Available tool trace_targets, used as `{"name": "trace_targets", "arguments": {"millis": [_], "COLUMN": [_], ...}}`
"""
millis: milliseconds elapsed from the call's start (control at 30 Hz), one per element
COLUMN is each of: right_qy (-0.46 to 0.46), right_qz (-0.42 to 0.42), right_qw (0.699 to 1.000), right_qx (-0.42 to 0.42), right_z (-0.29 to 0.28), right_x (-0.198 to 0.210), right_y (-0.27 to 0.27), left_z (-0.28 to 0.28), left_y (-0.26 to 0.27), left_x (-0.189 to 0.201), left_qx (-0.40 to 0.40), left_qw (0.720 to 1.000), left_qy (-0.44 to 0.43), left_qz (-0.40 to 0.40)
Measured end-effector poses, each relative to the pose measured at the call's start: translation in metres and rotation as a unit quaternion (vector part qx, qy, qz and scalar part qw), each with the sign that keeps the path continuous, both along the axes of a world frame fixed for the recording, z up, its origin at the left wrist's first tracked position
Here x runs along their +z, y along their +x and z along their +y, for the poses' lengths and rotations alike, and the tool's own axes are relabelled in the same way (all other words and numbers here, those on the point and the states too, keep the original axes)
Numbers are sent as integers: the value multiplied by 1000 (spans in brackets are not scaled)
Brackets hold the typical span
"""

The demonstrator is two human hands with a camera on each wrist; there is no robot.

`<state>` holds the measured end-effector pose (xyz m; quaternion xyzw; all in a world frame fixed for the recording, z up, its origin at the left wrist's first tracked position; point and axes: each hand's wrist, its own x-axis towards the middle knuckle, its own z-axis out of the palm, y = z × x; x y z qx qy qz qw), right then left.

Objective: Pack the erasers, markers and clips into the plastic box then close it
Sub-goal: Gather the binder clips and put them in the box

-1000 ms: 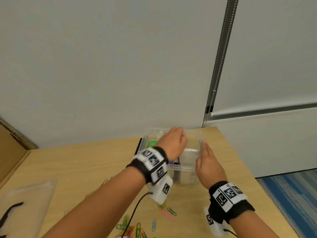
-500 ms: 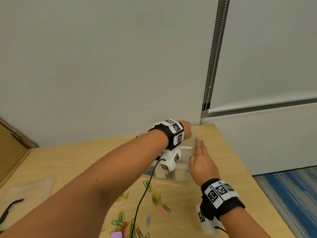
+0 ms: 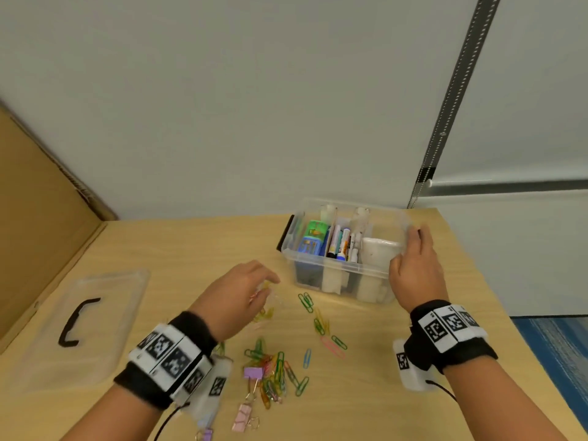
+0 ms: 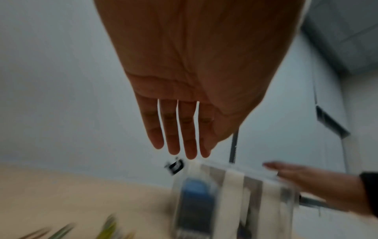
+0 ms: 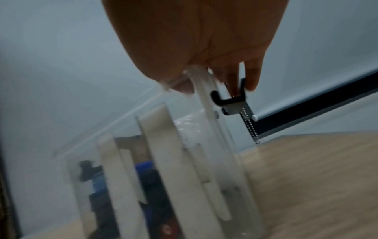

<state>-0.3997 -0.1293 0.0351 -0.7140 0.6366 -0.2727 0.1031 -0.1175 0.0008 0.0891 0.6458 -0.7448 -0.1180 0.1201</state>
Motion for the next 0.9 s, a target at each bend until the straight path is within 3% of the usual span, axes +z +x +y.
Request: {"name": "trace_targets", "arguments": {"millis": [133,233,333,433,533,733,900], "right_qy": [-92,-98,31,121,157,169,166], "right_qz": [-57,-29,38,132,172,217,199], "right_qw": [993,974,914,847,815,799,831], "right_qx": [42,201,402,501,531,536,492], "right_z": [31,69,108,135,149,166,174], "right_x": [12,15,7,-11,-28,-39,-45], "right_y": [27,62,98,127,142,150,151], "left_z": [44,56,57,56,55,54,54], "left_y": [20,24,29,31,34,41,45], "left_x": [-33,-49,-62,-71,-77,-81,-83], "left_qx": [-4,-59,-116,-162,-183,-199,-214], "left_qw": [995,986,969,958,953,955,955], "left_qy": [86,146,213,228,227,209,191], "left_qz": [-40,-52,-37,-63,-85,-72,-78]}}
